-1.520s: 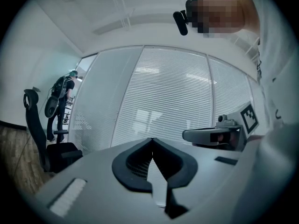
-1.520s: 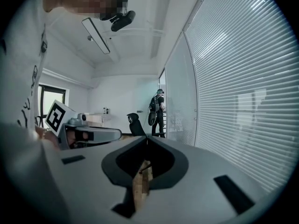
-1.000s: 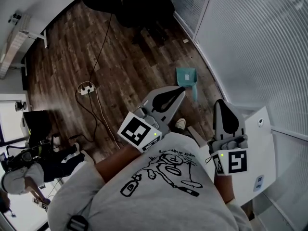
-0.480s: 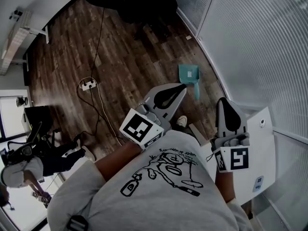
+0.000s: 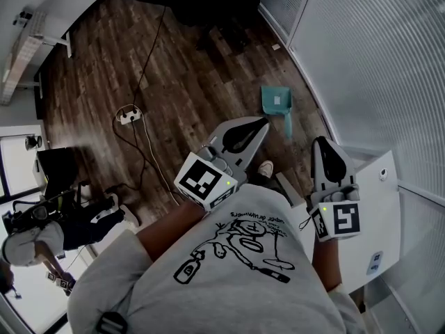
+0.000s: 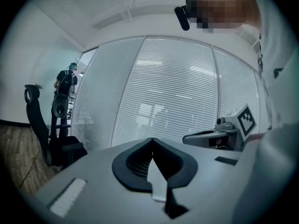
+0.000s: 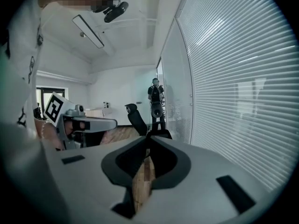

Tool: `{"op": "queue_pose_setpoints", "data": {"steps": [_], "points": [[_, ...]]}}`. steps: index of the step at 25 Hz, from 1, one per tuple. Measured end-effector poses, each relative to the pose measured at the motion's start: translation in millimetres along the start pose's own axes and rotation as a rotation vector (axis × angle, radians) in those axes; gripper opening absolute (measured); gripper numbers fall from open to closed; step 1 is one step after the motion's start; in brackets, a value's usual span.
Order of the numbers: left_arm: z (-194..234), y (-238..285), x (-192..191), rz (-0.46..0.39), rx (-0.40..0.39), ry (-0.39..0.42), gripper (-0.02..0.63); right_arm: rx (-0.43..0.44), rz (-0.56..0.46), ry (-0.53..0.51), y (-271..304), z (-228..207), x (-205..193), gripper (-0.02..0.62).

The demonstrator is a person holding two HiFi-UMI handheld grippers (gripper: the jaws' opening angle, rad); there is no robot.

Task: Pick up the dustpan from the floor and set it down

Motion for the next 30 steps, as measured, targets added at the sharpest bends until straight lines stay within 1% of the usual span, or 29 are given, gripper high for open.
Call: {"op": "queue_pose_setpoints", "data": {"steps": [10,15,19,20,23,30], "points": [[2,-2,-18,0.045,0.005,-0.018,0.002,0.024,0.062,0.038,9,-3,-30,0.006],[3,-6,-24,0.056,0.011,-0.028,0.002,0.041,0.105,0.044,12,-1,-44,0.006],[1,-9,-32,0.062,0.011,-0.032,0.002,0.052,0.133,0.058,15,-1,-62,0.008],[0,-9,-34,0.063,0.010,-0.033,0.002,0.058,0.140,0.063,16,0,-66,0.011],[0,-9,-37,0.068,0.012,-0.038,0.002,0.079,0.163,0.082,20,1,-75,0.057],[6,-13,-45,0.086,0.023,-0.049,0.002,0.085,0.198,0.105,31,3,-96,0.074]]}}
Point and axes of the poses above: the fingertips, and each gripper's own axes: y forward along the fingers, z to its left, x out of its top, the point moved 6 cm from there along -y, backward along the fingers, and after that the axes turned 2 degrees about z, right-handed, at the moved point
